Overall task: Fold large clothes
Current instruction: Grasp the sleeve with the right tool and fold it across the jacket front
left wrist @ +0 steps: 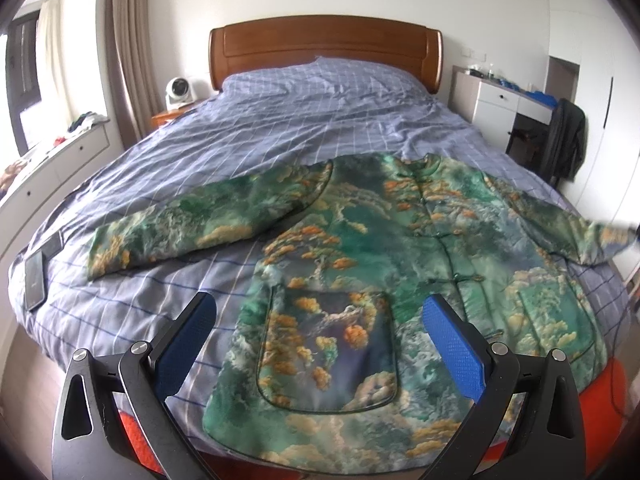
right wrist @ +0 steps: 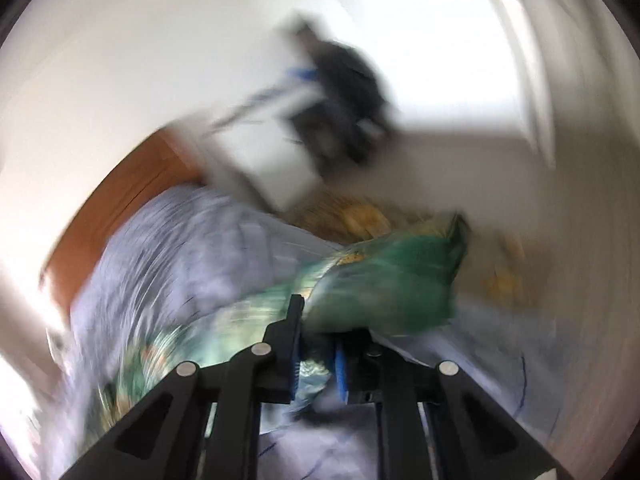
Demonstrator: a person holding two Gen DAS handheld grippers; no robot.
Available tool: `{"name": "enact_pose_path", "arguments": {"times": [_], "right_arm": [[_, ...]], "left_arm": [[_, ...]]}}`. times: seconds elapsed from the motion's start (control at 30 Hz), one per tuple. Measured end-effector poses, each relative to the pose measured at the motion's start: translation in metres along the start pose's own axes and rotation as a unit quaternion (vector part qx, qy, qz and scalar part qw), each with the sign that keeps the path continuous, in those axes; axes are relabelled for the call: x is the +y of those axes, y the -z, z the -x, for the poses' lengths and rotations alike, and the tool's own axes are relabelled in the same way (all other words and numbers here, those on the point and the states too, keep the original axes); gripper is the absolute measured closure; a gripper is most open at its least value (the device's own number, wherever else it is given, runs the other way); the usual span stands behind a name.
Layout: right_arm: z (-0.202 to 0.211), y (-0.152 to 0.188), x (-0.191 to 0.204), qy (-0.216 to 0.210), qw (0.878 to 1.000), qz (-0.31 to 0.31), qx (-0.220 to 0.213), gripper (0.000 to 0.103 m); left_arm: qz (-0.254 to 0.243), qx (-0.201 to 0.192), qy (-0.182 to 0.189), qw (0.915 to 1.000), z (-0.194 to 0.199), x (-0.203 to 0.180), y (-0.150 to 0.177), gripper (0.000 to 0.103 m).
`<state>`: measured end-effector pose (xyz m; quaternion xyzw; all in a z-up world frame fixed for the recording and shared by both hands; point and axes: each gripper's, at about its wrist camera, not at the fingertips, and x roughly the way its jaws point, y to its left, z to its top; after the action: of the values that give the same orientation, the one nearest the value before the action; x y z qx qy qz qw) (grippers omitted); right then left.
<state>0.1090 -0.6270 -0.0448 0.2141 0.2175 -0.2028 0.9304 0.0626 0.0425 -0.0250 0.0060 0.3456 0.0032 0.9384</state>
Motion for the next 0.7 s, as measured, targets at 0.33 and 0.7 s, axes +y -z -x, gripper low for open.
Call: {"name": "enact_pose_path", "arguments": {"times": [0.33,0.7], "right_arm": [[0.061,0.083,0.23,-0.165,0.933,0.319,0.013,0.09],[0.046,0.226,0.272,-0.208,0.869,0.412,0.177,0.047]], "left_arm": [[0.004,0.026,0.01,0.9996,-0.011,-0.002,0.006,0.0],[-0.007,0.058,0.068,0.996,-0.027,-0.012,0.006,0.0]]}}
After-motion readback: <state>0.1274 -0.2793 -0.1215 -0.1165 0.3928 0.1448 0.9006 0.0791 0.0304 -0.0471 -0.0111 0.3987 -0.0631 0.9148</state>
